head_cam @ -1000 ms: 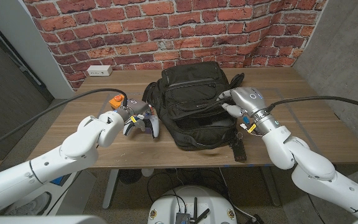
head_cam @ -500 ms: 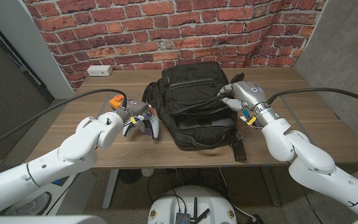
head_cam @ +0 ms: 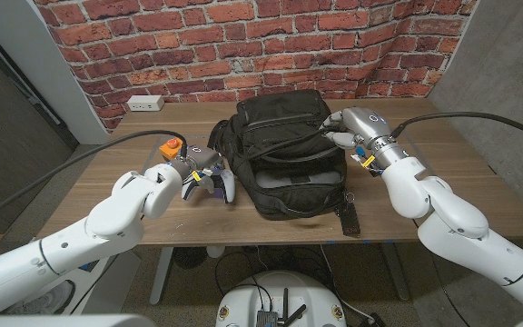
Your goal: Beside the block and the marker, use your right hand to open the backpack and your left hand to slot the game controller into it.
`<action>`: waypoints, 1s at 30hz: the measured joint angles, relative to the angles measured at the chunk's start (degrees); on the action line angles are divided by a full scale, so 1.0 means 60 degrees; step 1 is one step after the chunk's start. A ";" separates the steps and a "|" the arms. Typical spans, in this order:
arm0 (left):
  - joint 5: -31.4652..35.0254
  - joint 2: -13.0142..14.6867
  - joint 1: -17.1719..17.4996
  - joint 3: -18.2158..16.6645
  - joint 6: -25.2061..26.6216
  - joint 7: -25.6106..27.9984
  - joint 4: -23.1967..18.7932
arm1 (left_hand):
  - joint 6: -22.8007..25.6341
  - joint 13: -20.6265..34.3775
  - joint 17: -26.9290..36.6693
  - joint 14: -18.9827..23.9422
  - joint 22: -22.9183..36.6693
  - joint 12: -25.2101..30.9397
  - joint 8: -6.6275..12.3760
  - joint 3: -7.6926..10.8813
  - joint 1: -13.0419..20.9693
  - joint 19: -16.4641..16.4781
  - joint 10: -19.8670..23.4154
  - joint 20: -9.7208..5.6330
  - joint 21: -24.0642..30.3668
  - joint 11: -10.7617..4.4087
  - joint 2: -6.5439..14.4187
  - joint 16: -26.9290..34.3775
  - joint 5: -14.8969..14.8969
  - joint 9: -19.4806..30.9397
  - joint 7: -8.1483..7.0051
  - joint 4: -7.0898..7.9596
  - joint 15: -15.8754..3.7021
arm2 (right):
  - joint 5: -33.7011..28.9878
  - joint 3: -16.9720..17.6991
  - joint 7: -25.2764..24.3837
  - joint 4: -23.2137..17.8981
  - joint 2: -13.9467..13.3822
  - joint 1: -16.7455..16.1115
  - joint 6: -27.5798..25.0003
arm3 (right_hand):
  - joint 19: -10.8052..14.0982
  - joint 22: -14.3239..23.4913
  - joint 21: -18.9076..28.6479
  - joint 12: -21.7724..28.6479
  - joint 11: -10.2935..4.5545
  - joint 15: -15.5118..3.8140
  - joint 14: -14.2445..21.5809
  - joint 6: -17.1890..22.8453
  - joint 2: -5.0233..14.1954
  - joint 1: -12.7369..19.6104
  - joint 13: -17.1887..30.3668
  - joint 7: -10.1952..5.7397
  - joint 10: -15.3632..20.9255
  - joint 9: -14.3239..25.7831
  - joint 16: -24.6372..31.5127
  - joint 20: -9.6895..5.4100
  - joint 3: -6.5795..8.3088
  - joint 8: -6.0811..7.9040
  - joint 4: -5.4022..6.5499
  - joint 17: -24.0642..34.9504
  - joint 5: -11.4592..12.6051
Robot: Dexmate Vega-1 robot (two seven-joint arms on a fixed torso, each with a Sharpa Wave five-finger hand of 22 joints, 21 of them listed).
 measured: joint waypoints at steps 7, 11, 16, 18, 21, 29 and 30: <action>0.0020 -0.0033 0.0010 -0.0007 -0.0002 -0.0011 -0.0063 | 0.0000 0.0000 0.0003 0.0000 0.0000 -0.0008 0.0036 0.0000 0.0000 0.0000 -0.0001 0.0000 0.0000 -0.0001 0.0000 -0.0001 0.0004 -0.0005 0.0000 0.0000 0.0000 | 0.0255 -0.0105 0.0262 -0.0135 0.0010 0.0309 -0.0377 | 0.0051 0.0000 0.0075 -0.0007 0.0037 -0.0053 0.0054 0.0071 0.0000 0.0000 0.0019 0.0071 0.0036 0.0004 0.0000 -0.0051 0.0037 -0.0024 -0.0039 0.0036 -0.0007; 0.0040 -0.0057 0.0027 -0.0014 -0.0010 -0.0010 -0.0098 | 0.0000 0.0000 0.0004 0.0000 0.0000 -0.0014 0.0036 0.0000 0.0000 0.0000 -0.0001 0.0000 0.0000 -0.0001 0.0000 -0.0002 0.0004 -0.0005 0.0000 0.0000 0.0000 | 0.0387 -0.0174 0.0404 -0.0189 -0.0006 0.0476 -0.0566 | 0.0051 -0.0001 0.0075 -0.0009 0.0038 -0.0068 0.0070 0.0073 0.0000 0.0000 0.0062 0.0073 0.0036 0.0004 0.0000 -0.0051 0.0037 -0.0019 -0.0040 0.0072 -0.0008; 0.0080 -0.0117 0.0065 -0.0020 -0.0008 -0.0001 -0.0148 | 0.0000 0.0000 0.0004 0.0036 0.0000 -0.0017 0.0036 -0.0001 0.0000 0.0000 -0.0001 0.0000 0.0000 -0.0001 0.0000 -0.0003 0.0003 -0.0003 0.0000 0.0001 0.0036 | 0.0524 -0.0306 0.0518 -0.0250 -0.0063 0.0784 -0.0718 | 0.0051 0.0043 0.0149 -0.0011 0.0088 -0.0068 0.0070 0.0073 0.0000 0.0000 0.0067 0.0073 0.0085 0.0006 0.0000 -0.0051 0.0032 -0.0018 -0.0045 0.0080 -0.0009; 0.0093 -0.0135 0.0081 -0.0020 -0.0005 0.0005 -0.0170 | 0.0000 0.0000 0.0004 0.0036 0.0000 -0.0034 0.0036 -0.0001 0.0000 0.0000 -0.0002 0.0000 0.0000 -0.0001 0.0000 -0.0004 0.0003 -0.0002 0.0000 0.0001 0.0036 | 0.0576 -0.0346 0.0553 -0.0257 -0.0085 0.0876 -0.0763 | 0.0051 0.0043 0.0149 -0.0018 0.0088 -0.0068 0.0070 0.0073 -0.0015 0.0015 0.0114 0.0073 0.0085 0.0006 0.0000 -0.0051 0.0039 -0.0018 -0.0038 0.0080 -0.0028; 0.0102 -0.0147 0.0114 -0.0036 0.0008 0.0009 -0.0209 | 0.0000 0.0000 0.0004 0.0035 0.0000 -0.0027 0.0036 -0.0001 0.0000 0.0000 -0.0002 0.0000 0.0000 -0.0002 0.0000 -0.0010 0.0002 -0.0001 0.0000 0.0001 0.0036 | 0.0639 -0.0409 0.0580 -0.0258 -0.0113 0.1019 -0.0789 | 0.0051 0.0043 0.0149 -0.0018 0.0088 -0.0069 0.0070 0.0073 -0.0050 0.0051 0.0117 0.0073 0.0085 0.0006 0.0000 -0.0051 0.0055 -0.0018 -0.0023 0.0079 -0.0036; 0.0114 -0.0128 0.0190 -0.0129 0.0066 -0.0004 -0.0361 | 0.0000 0.0000 0.0002 0.0035 0.0000 0.0002 0.0019 -0.0001 0.0000 0.0000 0.0019 0.0000 0.0000 0.0018 0.0000 -0.0020 -0.0007 0.0003 0.0000 0.0001 0.0035 | 0.0768 -0.0600 0.0700 -0.0259 -0.0159 0.1415 -0.0822 | 0.0051 0.0042 0.0222 -0.0019 0.0092 -0.0068 0.0069 0.0121 -0.0050 0.0051 0.0153 0.0121 0.0085 0.0009 0.0000 -0.0051 0.0083 -0.0023 -0.0046 0.0125 0.0040; 0.0114 -0.0124 0.0193 -0.0141 0.0067 -0.0035 -0.0381 | 0.0000 0.0000 0.0002 0.0035 0.0000 0.0002 0.0018 -0.0001 0.0000 0.0000 0.0019 0.0000 0.0000 0.0019 0.0000 -0.0020 -0.0007 0.0003 0.0000 0.0001 0.0035 | 0.0778 -0.0640 0.0728 -0.0257 -0.0164 0.1488 -0.0823 | 0.0050 0.0042 0.0222 -0.0019 0.0137 -0.0068 0.0069 0.0135 -0.0051 0.0051 0.0156 0.0135 0.0106 0.0009 0.0000 -0.0051 0.0083 -0.0024 -0.0046 0.0125 0.0040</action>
